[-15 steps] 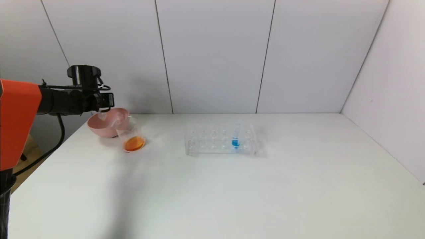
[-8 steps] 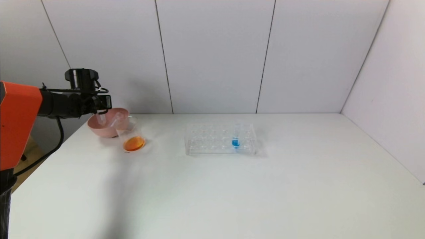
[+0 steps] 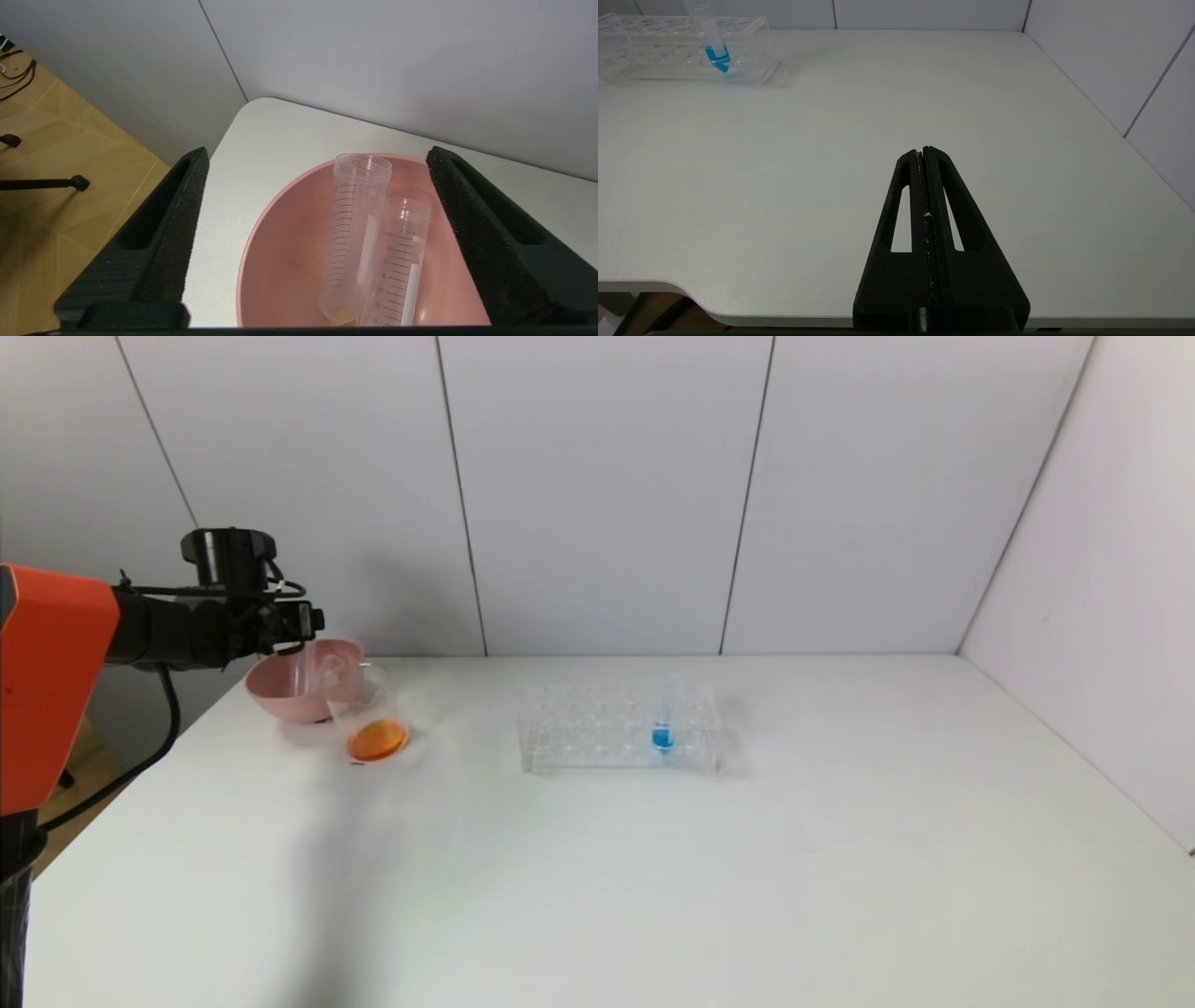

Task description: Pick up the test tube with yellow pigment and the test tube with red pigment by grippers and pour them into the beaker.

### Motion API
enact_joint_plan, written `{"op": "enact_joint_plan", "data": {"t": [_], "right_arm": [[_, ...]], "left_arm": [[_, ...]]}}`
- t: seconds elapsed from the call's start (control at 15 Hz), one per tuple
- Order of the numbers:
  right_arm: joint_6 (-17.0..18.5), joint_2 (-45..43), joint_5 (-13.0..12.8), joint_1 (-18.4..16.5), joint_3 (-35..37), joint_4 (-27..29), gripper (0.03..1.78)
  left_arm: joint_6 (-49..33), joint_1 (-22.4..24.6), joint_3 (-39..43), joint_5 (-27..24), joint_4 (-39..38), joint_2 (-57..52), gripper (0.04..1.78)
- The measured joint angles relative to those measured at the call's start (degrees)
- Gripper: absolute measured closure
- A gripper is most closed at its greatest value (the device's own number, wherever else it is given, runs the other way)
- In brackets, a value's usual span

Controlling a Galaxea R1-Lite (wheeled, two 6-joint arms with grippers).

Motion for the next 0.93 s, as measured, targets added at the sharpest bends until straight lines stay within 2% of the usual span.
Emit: {"op": "enact_joint_plan", "data": {"t": [0.13, 0.47, 0.8, 0.93], "right_arm": [[0.0, 0.0, 0.0, 0.0, 0.0, 0.0, 1.7], [0.0, 0.0, 0.0, 0.0, 0.0, 0.0, 1.7], [0.0, 0.0, 0.0, 0.0, 0.0, 0.0, 1.7], [0.0, 0.0, 0.0, 0.0, 0.0, 0.0, 1.7]], "left_arm": [[0.1, -0.1, 0.7, 0.0, -0.6, -0.5, 0.06], [2.1, -1.7, 2.8, 0.2, -1.6, -7.2, 0.06], [10.7, -7.6, 4.2, -1.3, 0.9, -21.4, 0.06], [13.7, -9.7, 7.3, -2.3, 2.7, -28.8, 0.06]]}}
